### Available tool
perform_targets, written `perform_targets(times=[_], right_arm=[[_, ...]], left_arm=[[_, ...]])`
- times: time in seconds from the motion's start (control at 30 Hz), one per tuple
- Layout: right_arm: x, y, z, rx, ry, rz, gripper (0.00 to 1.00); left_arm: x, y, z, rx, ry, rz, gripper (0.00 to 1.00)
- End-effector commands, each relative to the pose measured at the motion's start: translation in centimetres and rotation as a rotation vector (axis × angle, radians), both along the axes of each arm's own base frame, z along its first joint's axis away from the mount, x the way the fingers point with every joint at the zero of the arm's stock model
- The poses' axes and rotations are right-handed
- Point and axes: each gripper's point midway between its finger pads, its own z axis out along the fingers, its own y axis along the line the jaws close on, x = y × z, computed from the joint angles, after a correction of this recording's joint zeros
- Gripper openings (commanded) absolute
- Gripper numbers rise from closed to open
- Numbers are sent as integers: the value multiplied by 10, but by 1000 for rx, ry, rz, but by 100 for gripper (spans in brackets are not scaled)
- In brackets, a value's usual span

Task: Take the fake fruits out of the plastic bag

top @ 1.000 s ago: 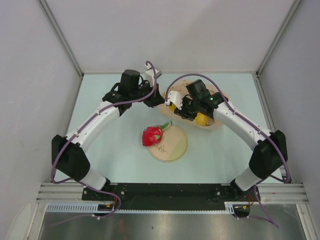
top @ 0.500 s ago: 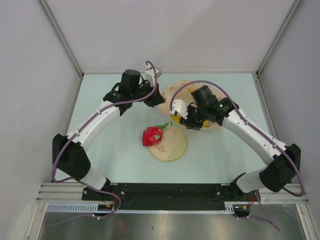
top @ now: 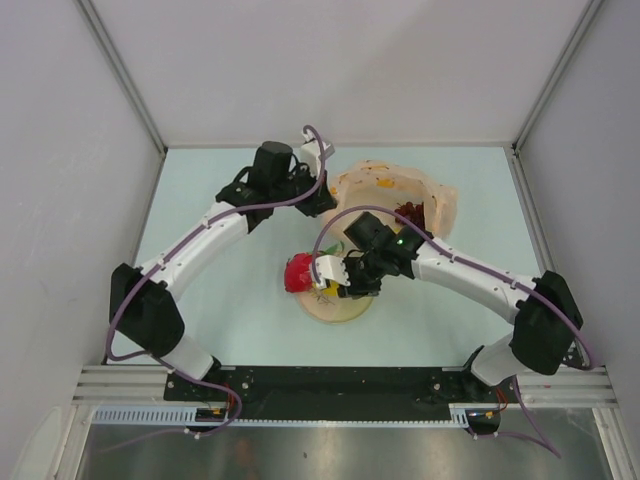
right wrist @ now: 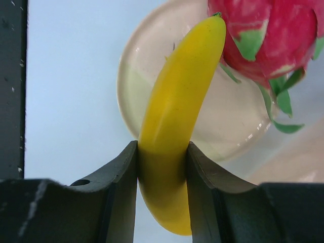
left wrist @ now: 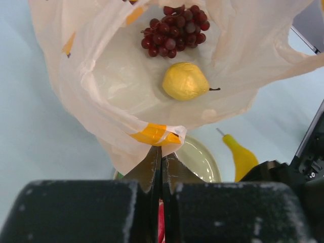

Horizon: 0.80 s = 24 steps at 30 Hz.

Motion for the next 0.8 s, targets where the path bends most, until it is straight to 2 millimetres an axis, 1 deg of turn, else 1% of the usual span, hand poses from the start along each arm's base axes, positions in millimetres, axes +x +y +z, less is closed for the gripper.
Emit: perform_targets(times=[0.0, 0.03, 0.07, 0.1, 0.17, 0.2, 0.27, 0.3, 0.37, 0.4, 0.43, 0.47, 0.5, 0.63, 0.7, 0.77], right_arm=[[-21, 29, 5, 103, 128, -28, 0], [-24, 32, 4, 104, 157, -51, 0], [-31, 34, 3, 106, 197, -59, 0], [-38, 33, 1, 96, 255, -104, 0], [-49, 38, -8, 75, 330, -138, 0], [-53, 40, -11, 67, 370, -187, 0], [-54, 50, -22, 64, 387, -228, 0], [-54, 54, -24, 64, 389, -246, 0], [-48, 63, -32, 67, 381, -307, 0], [-45, 71, -34, 84, 365, -329, 0], [-39, 73, -38, 80, 353, -389, 0], [-36, 75, -44, 71, 354, -419, 0], [-33, 79, -46, 79, 348, -432, 0], [-24, 78, -59, 54, 325, -512, 0], [-23, 75, -65, 34, 327, -531, 0], [-24, 74, -67, 26, 328, -535, 0]], left_arm=[[-16, -4, 25, -30, -68, -31, 0], [-17, -2, 28, -41, -61, -19, 0], [-19, -2, 37, -60, -79, -19, 0], [-23, 0, 46, -76, -96, -14, 0], [-24, 3, 57, -89, -117, -6, 0], [-25, 4, 64, -98, -132, -6, 0], [-27, 6, 70, -111, -132, -8, 0], [-28, 6, 72, -122, -124, -5, 0], [-31, 7, 78, -148, -127, -9, 0], [-34, 8, 76, -155, -115, -10, 0], [-36, 9, 79, -164, -123, -14, 0], [-37, 10, 77, -163, -120, -14, 0], [-38, 11, 77, -164, -118, -15, 0], [-41, 17, 82, -185, -120, -9, 0], [-41, 21, 82, -193, -116, -1, 0], [-42, 22, 82, -200, -115, -2, 0]])
